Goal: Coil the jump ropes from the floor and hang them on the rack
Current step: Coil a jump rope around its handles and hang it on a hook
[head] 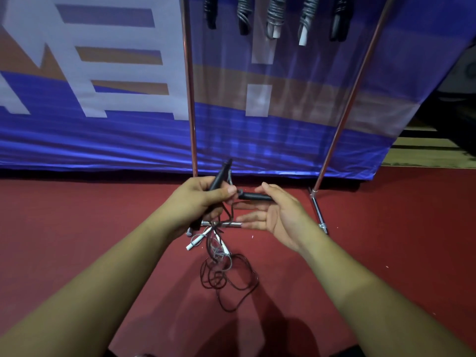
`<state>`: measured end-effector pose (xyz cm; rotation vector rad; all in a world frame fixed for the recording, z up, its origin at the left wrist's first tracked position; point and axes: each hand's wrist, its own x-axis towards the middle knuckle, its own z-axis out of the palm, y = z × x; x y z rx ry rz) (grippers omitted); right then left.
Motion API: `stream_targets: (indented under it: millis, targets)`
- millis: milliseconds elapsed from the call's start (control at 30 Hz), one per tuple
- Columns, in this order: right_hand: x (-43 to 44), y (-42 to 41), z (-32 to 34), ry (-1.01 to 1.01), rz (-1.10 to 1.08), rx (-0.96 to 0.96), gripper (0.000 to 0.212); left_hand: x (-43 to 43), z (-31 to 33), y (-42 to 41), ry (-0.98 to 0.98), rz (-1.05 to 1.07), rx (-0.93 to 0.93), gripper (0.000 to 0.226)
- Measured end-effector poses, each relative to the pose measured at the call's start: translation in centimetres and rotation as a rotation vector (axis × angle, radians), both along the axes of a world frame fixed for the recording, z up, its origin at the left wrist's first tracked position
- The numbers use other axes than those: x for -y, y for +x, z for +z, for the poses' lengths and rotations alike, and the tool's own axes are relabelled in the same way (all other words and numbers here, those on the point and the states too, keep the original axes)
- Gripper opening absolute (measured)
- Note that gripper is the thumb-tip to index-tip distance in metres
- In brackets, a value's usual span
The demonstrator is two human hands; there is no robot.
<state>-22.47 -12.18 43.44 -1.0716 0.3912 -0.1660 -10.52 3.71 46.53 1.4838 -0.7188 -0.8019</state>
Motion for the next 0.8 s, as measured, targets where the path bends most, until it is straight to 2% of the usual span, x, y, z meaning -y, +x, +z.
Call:
stream_targets:
  millis: [67, 133, 200, 300, 400, 467, 567, 633, 700, 800]
  targets:
    - [0.0, 0.3, -0.1, 0.086, -0.035, 0.055, 0.043, 0.0, 0.2, 0.1, -0.063, -0.003, -0.106, 0.013]
    - [-0.1, 0.5, 0.0, 0.080, -0.088, 0.124, 0.051, 0.0, 0.5, -0.2, -0.062, -0.059, -0.174, 0.015]
    - [-0.3, 0.6, 0.0, 0.059, -0.091, 0.194, 0.041, 0.0, 0.6, -0.4, 0.000, -0.157, -0.164, 0.016]
    - [-0.2, 0.5, 0.2, 0.099, -0.049, 0.268, 0.012, 0.1, 0.7, -0.6, 0.127, -0.238, -0.075, 0.019]
    - [-0.1, 0.5, 0.3, 0.038, -0.008, 0.269, 0.011, 0.2, 0.7, -0.7, 0.165, -0.188, -0.025, 0.023]
    - [-0.1, 0.7, 0.4, -0.166, -0.067, 0.140, 0.014, 0.2, 0.6, -0.7, 0.192, -0.132, 0.005, 0.023]
    - [0.4, 0.7, 0.1, -0.701, -0.090, -0.111, 0.020, 0.4, -0.1, -0.2, 0.212, 0.074, 0.032, 0.024]
    - [1.0, 0.5, -0.2, -0.934, -0.079, -0.182, 0.024, 0.4, -0.4, 0.4, 0.215, 0.184, 0.040, 0.025]
    - [1.5, 0.1, 0.1, -0.864, -0.049, -0.154, 0.025, 0.3, -0.5, 0.9, 0.211, 0.253, 0.033, 0.025]
    - [2.2, -0.6, 1.0, -0.558, 0.037, 0.028, 0.015, 0.3, -0.5, 1.4, 0.176, 0.336, -0.007, 0.024]
